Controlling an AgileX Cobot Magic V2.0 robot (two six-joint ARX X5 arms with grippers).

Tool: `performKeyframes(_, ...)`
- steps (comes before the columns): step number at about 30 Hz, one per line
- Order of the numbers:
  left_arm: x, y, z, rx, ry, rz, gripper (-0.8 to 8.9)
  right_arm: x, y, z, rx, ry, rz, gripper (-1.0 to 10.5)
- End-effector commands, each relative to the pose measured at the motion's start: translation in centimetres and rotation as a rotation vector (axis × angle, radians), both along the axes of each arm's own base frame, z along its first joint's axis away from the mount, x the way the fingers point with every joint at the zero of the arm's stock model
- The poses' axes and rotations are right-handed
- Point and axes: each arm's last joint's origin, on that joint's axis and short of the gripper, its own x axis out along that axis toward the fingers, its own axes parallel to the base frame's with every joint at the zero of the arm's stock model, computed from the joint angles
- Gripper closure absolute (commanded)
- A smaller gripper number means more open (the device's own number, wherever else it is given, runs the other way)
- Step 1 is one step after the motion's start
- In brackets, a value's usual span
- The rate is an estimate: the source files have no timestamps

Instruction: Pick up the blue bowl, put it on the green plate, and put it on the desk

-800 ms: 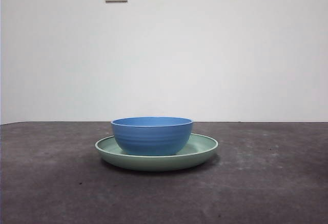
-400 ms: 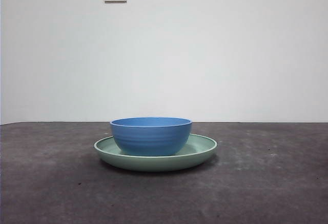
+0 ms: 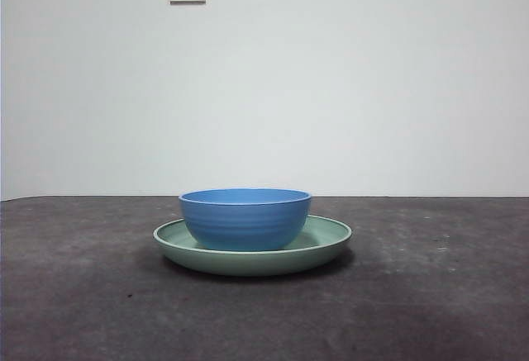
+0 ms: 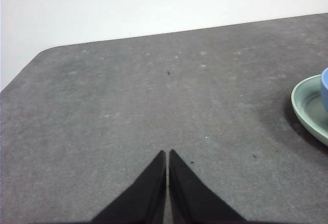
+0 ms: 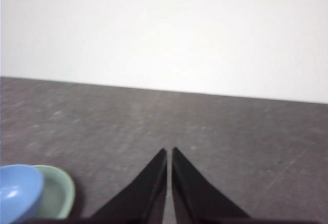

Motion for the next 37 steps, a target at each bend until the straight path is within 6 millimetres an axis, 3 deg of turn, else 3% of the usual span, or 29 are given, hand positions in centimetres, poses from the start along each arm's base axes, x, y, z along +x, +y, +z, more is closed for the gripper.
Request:
performKeyframes(1,0.1,0.0,-0.8,0.015,0.026,0.002,8.05,-0.3,-0.1,-2.2,-0.019,-0.085,-0.026,9.3)
performKeyframes(10,0.1,0.0,-0.8,0.015,0.026,0.001,8.05,-0.5,-0.2,-8.9,-0.016,-0.107,-0.063,9.3)
performKeyframes(21,0.1,0.0,-0.8,0.015,0.026,0.001,8.05,0.3,-0.3,-13.6,0.016,0.039,-0.064,9.3)
performKeyframes(24,0.1,0.0,-0.8,0.015,0.026,0.001,8.05,0.2,-0.3,-14.3,0.009,0.104,-0.064,9.3)
performKeyframes(37,0.1,0.0,-0.8,0.015,0.026,0.001,8.05,0.2,-0.3,-14.1,0.041,0.094,-0.063,9.3)
